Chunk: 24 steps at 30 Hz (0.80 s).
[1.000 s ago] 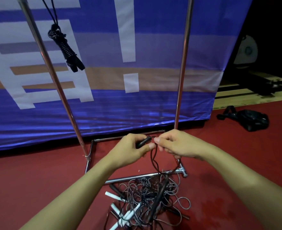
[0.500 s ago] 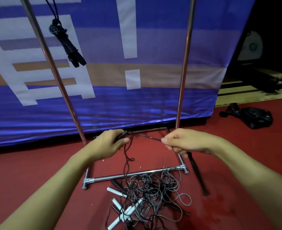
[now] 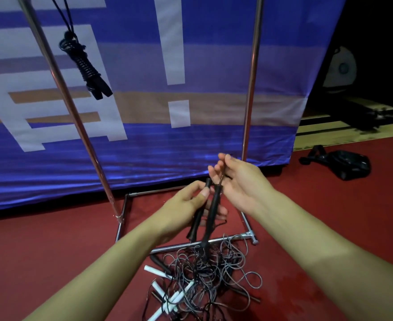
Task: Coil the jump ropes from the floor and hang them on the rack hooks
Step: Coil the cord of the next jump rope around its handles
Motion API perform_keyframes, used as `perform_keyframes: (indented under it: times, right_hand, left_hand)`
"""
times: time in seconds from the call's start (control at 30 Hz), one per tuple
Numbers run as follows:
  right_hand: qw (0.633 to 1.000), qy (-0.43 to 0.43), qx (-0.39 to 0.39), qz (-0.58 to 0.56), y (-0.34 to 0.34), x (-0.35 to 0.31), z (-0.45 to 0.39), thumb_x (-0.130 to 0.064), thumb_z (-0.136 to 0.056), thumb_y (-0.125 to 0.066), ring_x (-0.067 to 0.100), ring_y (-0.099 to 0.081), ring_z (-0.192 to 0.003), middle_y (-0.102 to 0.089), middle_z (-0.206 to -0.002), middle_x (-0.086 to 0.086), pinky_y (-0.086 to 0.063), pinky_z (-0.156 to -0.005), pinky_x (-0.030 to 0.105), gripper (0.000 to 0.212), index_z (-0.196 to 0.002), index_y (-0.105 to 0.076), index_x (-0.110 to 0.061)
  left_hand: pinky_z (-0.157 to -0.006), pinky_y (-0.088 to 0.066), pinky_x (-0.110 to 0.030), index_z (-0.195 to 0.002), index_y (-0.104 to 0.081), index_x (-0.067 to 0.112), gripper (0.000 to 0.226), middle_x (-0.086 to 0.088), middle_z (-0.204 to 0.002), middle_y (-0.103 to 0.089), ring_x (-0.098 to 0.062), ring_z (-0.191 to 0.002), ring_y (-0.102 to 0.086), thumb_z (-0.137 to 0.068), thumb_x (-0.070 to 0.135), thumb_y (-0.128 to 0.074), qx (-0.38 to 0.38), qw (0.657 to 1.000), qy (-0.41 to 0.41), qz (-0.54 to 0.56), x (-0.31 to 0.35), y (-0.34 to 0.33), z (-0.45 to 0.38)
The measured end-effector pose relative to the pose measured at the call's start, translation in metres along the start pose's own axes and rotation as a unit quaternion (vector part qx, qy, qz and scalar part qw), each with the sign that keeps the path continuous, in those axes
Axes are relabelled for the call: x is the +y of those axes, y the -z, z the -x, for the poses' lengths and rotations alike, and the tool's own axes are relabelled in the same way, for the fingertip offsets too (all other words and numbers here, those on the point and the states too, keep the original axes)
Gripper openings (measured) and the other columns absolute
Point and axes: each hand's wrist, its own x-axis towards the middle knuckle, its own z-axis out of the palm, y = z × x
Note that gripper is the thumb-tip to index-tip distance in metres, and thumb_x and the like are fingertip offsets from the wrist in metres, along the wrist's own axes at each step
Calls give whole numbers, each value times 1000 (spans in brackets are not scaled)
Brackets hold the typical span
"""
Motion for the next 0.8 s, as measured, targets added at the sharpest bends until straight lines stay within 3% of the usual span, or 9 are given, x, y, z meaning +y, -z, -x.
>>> perform_keyframes:
  times: [0.17, 0.27, 0.3, 0.33, 0.37, 0.43, 0.57, 0.7, 0.8]
  right_hand:
    - [922, 79, -16, 379, 22, -11, -4, -32, -107, -53, 6, -49, -62, -59, -81, -5, -38, -57, 21, 27, -92, -70, -18]
    - [644, 313, 49, 696, 44, -30, -11, -49, -101, -55, 7, -58, -73, -62, -90, -5, -47, -69, 32, 28, -93, -57, -21]
    - [643, 363, 29, 674, 49, -33, -13, -48, -100, -55, 6, -59, -81, -60, -100, -5, -50, -77, 34, 24, -99, -53, -24]
    - [698, 350, -31, 624, 51, -32, -11, -50, -100, -53, 2, -62, -92, -61, -110, -7, -52, -87, 37, 22, -107, -51, -29]
    - [768, 281, -108, 565, 51, -24, -10, -56, -98, -50, -2, -63, -104, -64, -117, -11, -52, -98, 39, 24, -114, -50, -38]
    - [823, 123, -209, 514, 48, 1, -7, -68, -91, -48, 3, -64, -114, -70, -114, -19, -47, -109, 43, 33, -119, -51, -50]
    - [880, 6, -258, 398, 46, 30, 5, -47, -98, -49, 14, -68, -80, -64, -92, 8, -55, -87, 33, 25, -103, -60, -24]
    - [805, 86, -208, 549, 39, 30, 9, -31, -109, -43, 15, -66, -69, -65, -72, -9, -55, -85, 38, 13, -116, -53, -27]
    - [726, 136, -220, 637, 32, 36, 25, -34, -105, -50, 4, -62, -98, -65, -116, -17, -44, -89, 13, 50, -148, -23, -29]
  left_hand:
    - [-48, -51, -29, -99, -46, 16, 23, -3, -72, -48, -13, -51, -41, -112, 31, -35, 0, 996, 2, 84, 14, -8, 1]
    - [-40, -27, -16, -104, -48, 14, 25, 1, -69, -40, -7, -50, -25, -110, 37, -39, -12, 998, -9, 61, 18, -4, 3]
    - [-39, -25, -15, -106, -48, 13, 26, 2, -68, -38, -7, -49, -24, -109, 37, -40, -17, 998, -15, 57, 20, -4, 4]
    - [-38, -24, -15, -108, -48, 11, 26, 1, -68, -38, -6, -48, -24, -109, 36, -41, -18, 998, -24, 61, 22, -4, 5]
    - [-37, -24, -15, -110, -48, 9, 26, 1, -68, -39, -7, -48, -26, -109, 35, -42, -17, 997, -39, 70, 24, -4, 6]
    - [-37, -25, -16, -113, -50, 7, 27, 0, -71, -42, -8, -50, -31, -106, 32, -47, -12, 995, -73, 74, 28, -4, 7]
    - [-38, -32, -20, -96, -51, 7, 22, -4, -76, -46, -11, -53, -40, -107, 26, -51, 7, 994, -107, 0, 29, 9, 8]
    - [-62, -55, -23, -97, -64, 13, 20, 12, -71, -59, -8, -65, -60, -108, 26, -52, 117, 984, -123, -56, 26, 16, 8]
    - [-87, -62, -44, -102, -69, 3, 30, 3, -77, -64, -20, -80, -64, -103, 32, -59, 154, 982, -106, 21, 22, 16, 3]
